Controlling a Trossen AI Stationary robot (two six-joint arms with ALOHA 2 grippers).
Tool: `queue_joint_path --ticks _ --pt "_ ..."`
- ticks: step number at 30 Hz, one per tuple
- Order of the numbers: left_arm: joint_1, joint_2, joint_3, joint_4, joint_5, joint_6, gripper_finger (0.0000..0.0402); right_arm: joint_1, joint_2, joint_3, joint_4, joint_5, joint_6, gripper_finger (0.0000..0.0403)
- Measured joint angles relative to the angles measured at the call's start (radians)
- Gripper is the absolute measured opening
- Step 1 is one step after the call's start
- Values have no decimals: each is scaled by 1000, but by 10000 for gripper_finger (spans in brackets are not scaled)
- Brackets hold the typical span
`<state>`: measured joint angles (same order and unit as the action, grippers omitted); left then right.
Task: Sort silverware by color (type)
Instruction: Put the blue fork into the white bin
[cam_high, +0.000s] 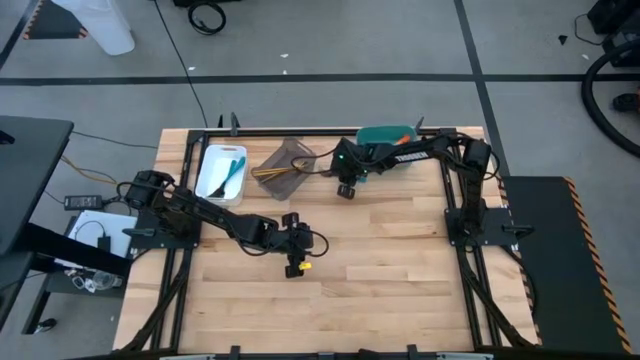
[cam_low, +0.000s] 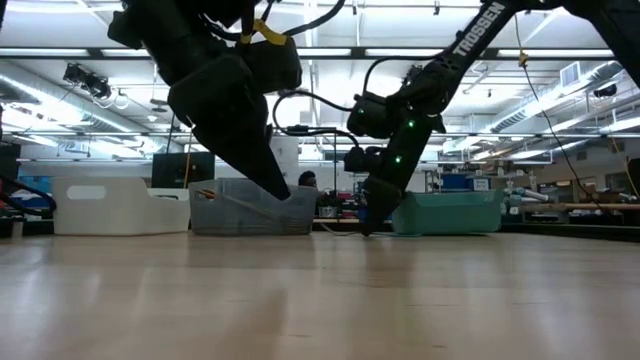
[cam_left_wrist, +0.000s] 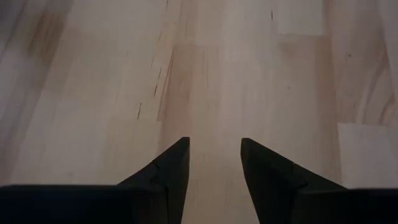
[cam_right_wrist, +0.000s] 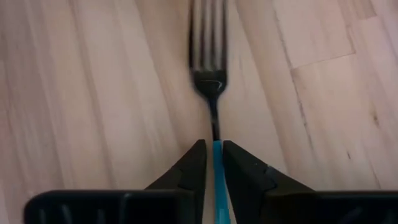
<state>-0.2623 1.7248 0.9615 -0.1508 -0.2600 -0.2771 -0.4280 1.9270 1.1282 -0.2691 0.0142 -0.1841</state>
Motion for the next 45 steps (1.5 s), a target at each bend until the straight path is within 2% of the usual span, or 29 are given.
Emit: queue_joint_path --ticks 6,20,40,45 --pt "0 0 0 -29 0 1 153 20 -1 -1 -5 46 24 42" --pt "0 -1 0 -61 0 1 153 22 -3 -1 -15 19 63 17" --pt "0 -1 0 -99 -1 1 153 70 -89 -4 -53 3 130 14" --pt "1 -1 0 -98 -77 99 153 99 -90 -4 -57 5 162 14"
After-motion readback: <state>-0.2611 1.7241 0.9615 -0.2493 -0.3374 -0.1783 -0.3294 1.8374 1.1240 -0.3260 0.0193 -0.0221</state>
